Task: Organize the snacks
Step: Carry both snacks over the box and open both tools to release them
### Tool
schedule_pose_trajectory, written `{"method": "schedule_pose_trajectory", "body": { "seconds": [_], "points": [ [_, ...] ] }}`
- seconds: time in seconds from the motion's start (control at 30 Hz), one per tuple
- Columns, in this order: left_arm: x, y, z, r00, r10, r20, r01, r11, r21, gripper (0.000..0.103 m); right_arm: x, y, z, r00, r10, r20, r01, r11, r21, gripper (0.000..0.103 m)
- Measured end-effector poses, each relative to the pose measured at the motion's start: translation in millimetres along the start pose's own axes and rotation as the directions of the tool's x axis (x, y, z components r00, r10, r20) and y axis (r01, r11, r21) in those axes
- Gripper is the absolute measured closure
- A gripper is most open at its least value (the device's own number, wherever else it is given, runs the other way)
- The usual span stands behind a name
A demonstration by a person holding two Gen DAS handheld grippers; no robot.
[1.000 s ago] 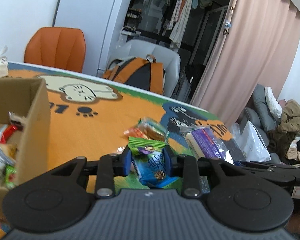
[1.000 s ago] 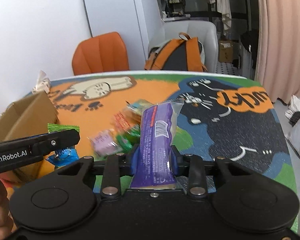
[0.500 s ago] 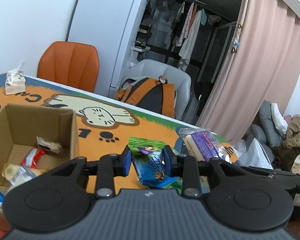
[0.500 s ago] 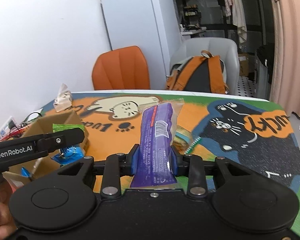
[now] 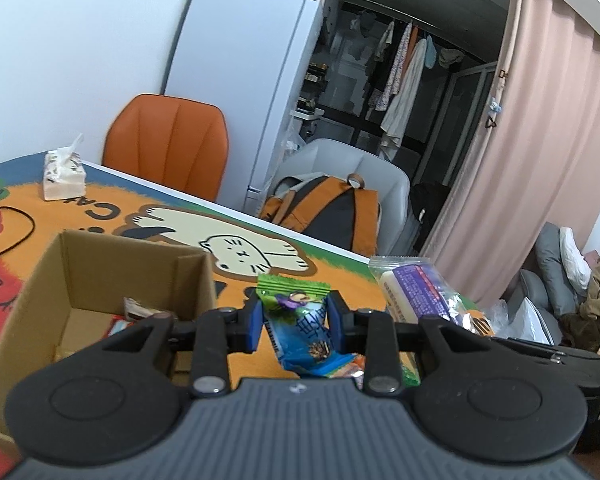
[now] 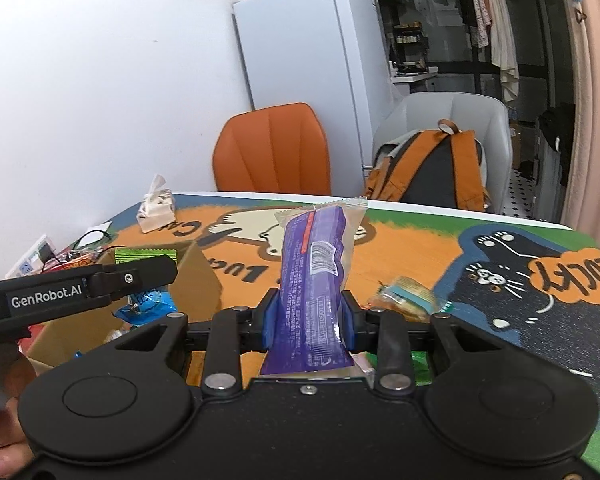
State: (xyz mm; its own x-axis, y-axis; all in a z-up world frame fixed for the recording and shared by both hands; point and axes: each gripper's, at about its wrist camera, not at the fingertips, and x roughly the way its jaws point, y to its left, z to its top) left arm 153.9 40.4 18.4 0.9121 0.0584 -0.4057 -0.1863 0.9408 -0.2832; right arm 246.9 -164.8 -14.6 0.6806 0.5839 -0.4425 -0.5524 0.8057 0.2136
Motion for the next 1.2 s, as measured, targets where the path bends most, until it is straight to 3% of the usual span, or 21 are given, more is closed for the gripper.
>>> {"method": "schedule_pose_trajectory", "body": {
  "seconds": [0.53, 0.9, 1.07, 1.2],
  "points": [
    [-8.3, 80.7, 19.0, 0.996, 0.087, 0.000, -0.086, 0.989, -0.121, 0.071, 23.8, 57.2, 12.7, 0.999, 0.050, 0.004, -0.049, 0.998, -0.048, 0.071],
    [-8.0, 108.5, 14.6, 0.990, 0.143, -0.009, -0.142, 0.974, -0.179, 0.071, 42.3, 93.8, 17.7, 0.993, 0.118, -0.013, -0.119, 0.990, -0.072, 0.071],
    [-12.4, 117.1, 15.7, 0.984, 0.176, 0.005, -0.172, 0.964, -0.204, 0.058, 49.1, 108.1, 19.7, 0.991, 0.135, -0.022, -0.136, 0.986, -0.097, 0.071],
    [-20.8, 118.8, 14.4, 0.983, 0.180, 0.014, -0.174, 0.964, -0.199, 0.056, 53.0, 115.2, 20.0, 0.989, 0.143, -0.030, -0.145, 0.984, -0.099, 0.071]
  ]
}}
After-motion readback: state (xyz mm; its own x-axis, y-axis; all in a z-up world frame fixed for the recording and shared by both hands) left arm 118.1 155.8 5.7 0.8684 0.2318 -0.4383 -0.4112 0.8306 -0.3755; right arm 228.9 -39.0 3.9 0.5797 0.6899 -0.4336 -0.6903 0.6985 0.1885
